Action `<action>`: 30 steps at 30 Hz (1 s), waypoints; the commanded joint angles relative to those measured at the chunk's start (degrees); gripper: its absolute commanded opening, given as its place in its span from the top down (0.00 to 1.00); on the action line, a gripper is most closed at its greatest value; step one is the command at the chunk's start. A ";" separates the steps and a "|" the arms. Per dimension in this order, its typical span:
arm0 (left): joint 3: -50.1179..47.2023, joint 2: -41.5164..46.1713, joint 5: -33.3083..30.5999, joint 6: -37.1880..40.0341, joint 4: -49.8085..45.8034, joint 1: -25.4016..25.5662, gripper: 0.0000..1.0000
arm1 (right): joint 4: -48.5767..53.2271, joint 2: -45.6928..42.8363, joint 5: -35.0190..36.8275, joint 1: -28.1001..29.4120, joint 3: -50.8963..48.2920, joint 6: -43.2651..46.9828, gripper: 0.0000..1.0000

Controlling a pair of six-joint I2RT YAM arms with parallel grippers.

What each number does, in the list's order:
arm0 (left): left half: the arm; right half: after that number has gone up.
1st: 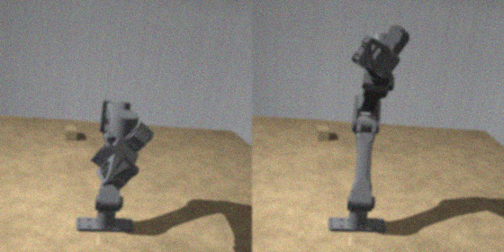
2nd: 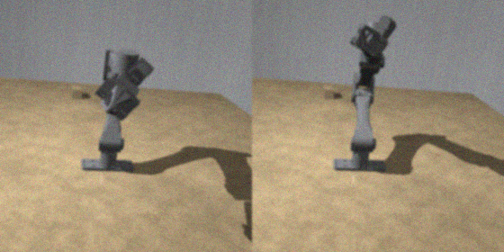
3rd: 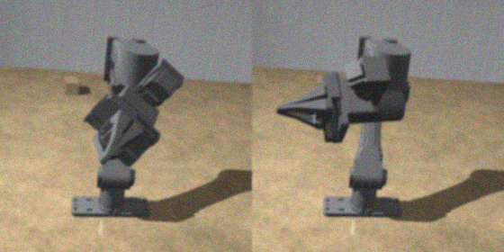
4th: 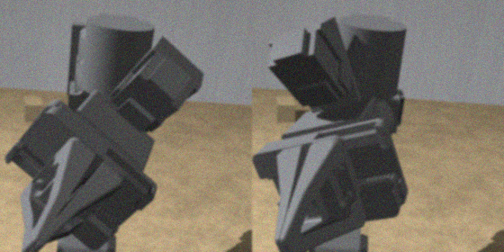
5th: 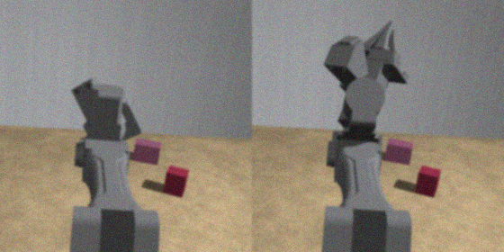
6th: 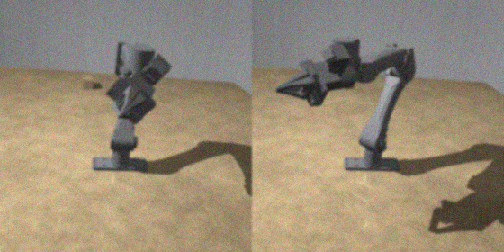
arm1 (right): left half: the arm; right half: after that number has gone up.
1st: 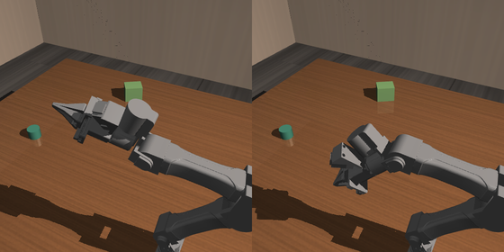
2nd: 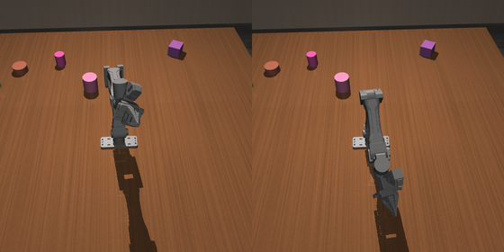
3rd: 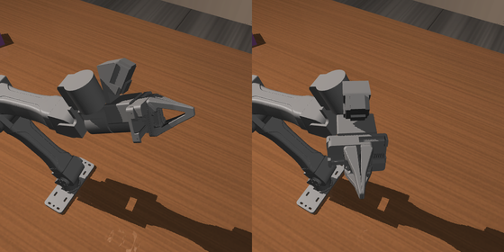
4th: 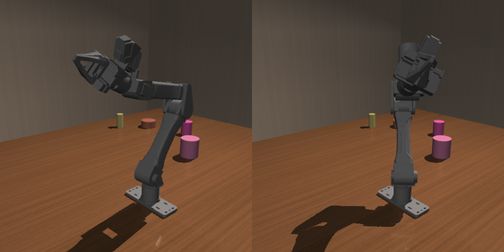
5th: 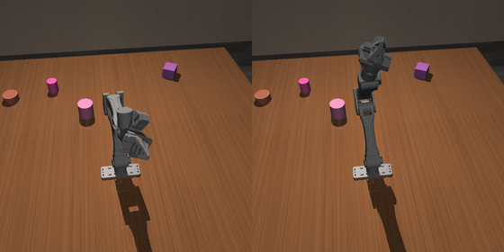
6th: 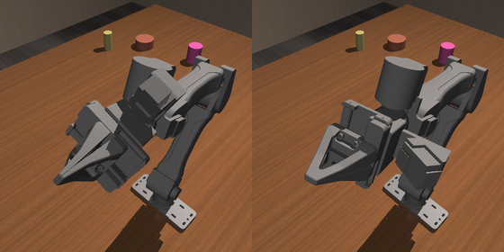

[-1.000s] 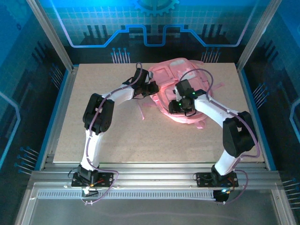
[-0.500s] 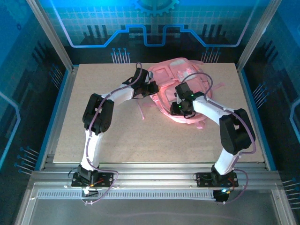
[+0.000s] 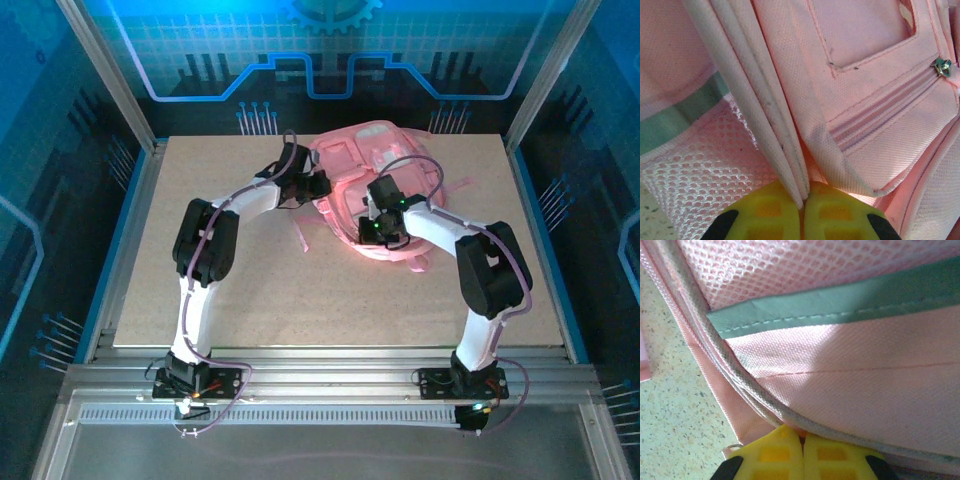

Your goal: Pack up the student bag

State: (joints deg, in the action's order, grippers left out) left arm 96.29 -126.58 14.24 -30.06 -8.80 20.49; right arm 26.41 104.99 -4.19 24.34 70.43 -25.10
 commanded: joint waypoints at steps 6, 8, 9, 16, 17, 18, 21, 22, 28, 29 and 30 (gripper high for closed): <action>2.87 0.37 -0.41 -0.30 -2.56 -2.56 0.99 | -3.28 -4.41 -4.11 -0.21 -1.87 4.23 1.00; 3.19 0.39 -0.53 -0.04 -2.92 -2.77 1.00 | -2.48 -5.26 -4.92 -0.25 -2.22 5.33 1.00; 3.33 0.40 -0.53 0.08 -3.06 -2.90 1.00 | -2.13 -5.68 -5.12 -0.26 -2.47 5.73 1.00; 3.89 0.04 -1.08 0.92 -4.12 -3.77 0.99 | 0.83 -7.80 -5.28 -1.19 -4.43 8.30 1.00; 3.85 -0.06 -1.10 0.97 -4.19 -3.97 0.99 | 1.11 -8.17 -5.47 -1.48 -4.96 8.61 1.00; 3.88 -0.01 -1.10 1.10 -4.23 -4.06 0.99 | 1.50 -8.51 -5.57 -1.72 -5.25 9.00 1.00; 4.23 -0.39 -1.10 1.39 -4.56 -4.32 1.00 | 2.95 -10.07 -5.22 -2.67 -6.37 10.17 1.00; 4.41 -0.55 -1.19 1.56 -4.69 -4.49 1.00 | 3.40 -10.73 -5.22 -3.10 -6.80 10.48 1.00; 7.10 -2.33 -1.19 2.44 -6.55 -5.37 1.00 | 6.63 -13.71 -3.73 -6.64 -8.72 12.84 1.00; 7.48 -2.57 -1.30 2.55 -6.74 -5.46 0.99 | 7.17 -14.15 -3.26 -7.33 -8.88 13.34 1.00; 7.74 -2.66 -1.31 2.74 -6.97 -5.55 0.99 | 7.56 -14.40 -2.77 -7.69 -8.99 13.77 1.00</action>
State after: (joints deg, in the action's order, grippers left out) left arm 101.27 -128.05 16.14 -29.54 -14.94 17.74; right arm 29.78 92.44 -8.69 18.06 62.43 -13.85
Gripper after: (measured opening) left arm 0.050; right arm 0.044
